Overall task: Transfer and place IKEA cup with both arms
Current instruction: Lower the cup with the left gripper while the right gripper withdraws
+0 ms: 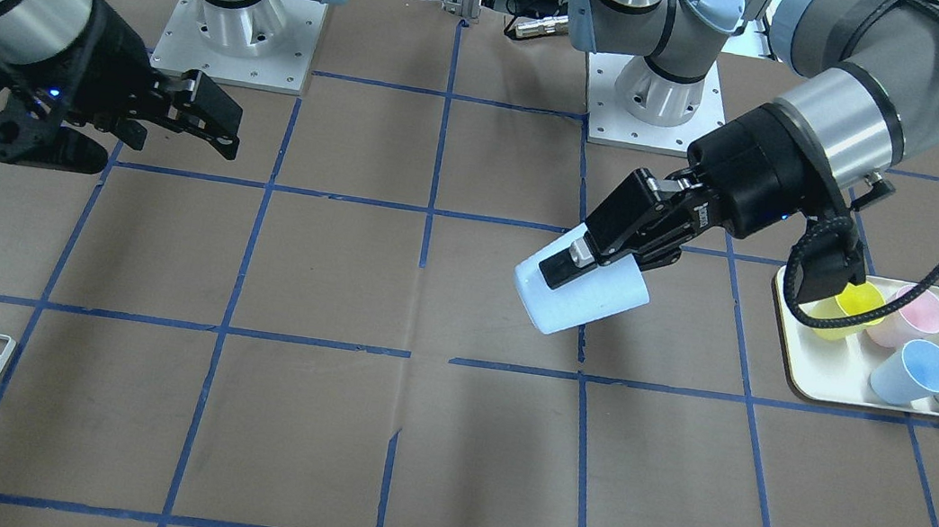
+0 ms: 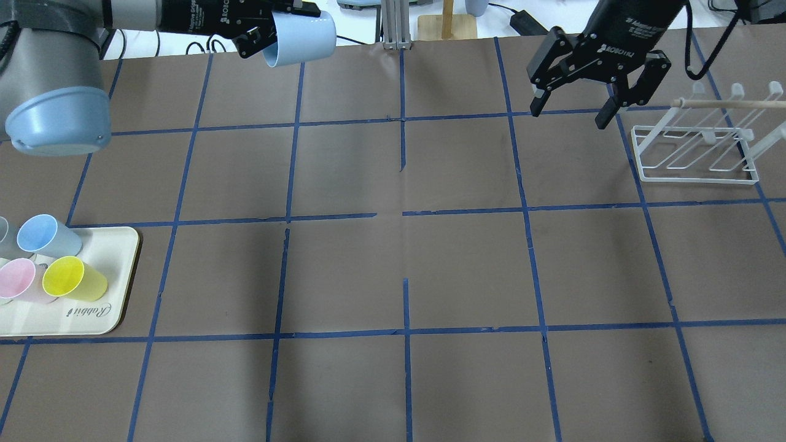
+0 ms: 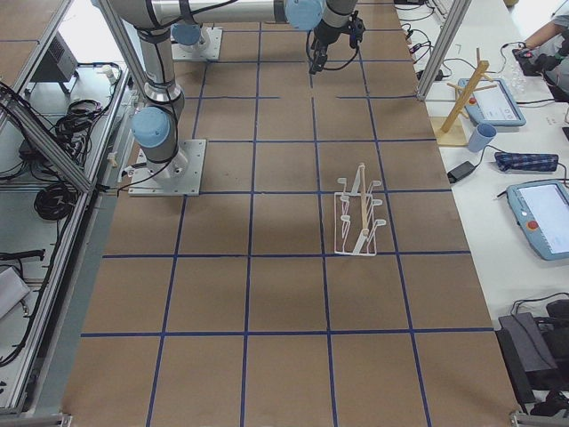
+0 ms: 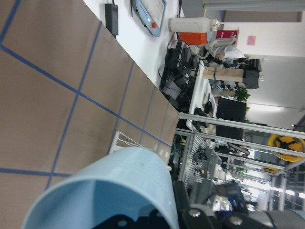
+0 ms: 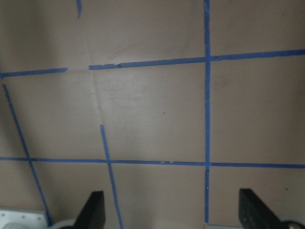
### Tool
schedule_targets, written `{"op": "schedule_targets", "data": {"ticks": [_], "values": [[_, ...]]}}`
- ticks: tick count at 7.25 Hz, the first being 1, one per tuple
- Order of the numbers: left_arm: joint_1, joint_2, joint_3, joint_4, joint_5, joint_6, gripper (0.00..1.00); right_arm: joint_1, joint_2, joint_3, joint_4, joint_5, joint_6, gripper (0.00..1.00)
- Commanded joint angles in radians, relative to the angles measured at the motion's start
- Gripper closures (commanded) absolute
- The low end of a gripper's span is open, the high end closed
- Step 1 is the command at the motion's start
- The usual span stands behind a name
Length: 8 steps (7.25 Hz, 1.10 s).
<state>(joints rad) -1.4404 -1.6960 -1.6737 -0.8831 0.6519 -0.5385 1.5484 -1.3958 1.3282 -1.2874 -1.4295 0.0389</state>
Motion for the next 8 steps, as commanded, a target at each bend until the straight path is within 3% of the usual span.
{"op": "schedule_targets", "data": {"ticks": [1,2,4,5,6,8], "values": [[-0.002,0.005,-0.021,-0.057,0.204,0.197,1.00,0.081,-0.067,0.133,-0.161,-0.124,0.133,0.03],[-0.002,0.031,-0.014,-0.226,0.319,0.345,1.00,0.079,-0.106,0.199,-0.250,-0.129,0.127,0.00],[0.030,0.058,-0.008,-0.432,0.534,0.500,1.00,0.062,-0.137,0.213,-0.265,-0.144,0.082,0.00],[0.064,0.059,-0.012,-0.504,0.626,0.596,1.00,0.065,-0.138,0.207,-0.276,-0.141,0.082,0.00],[0.119,0.061,-0.014,-0.551,0.723,0.724,1.00,0.070,-0.140,0.213,-0.376,-0.146,0.070,0.00],[0.225,0.041,-0.017,-0.573,0.871,0.894,1.00,0.073,-0.140,0.209,-0.379,-0.146,0.072,0.00]]}}
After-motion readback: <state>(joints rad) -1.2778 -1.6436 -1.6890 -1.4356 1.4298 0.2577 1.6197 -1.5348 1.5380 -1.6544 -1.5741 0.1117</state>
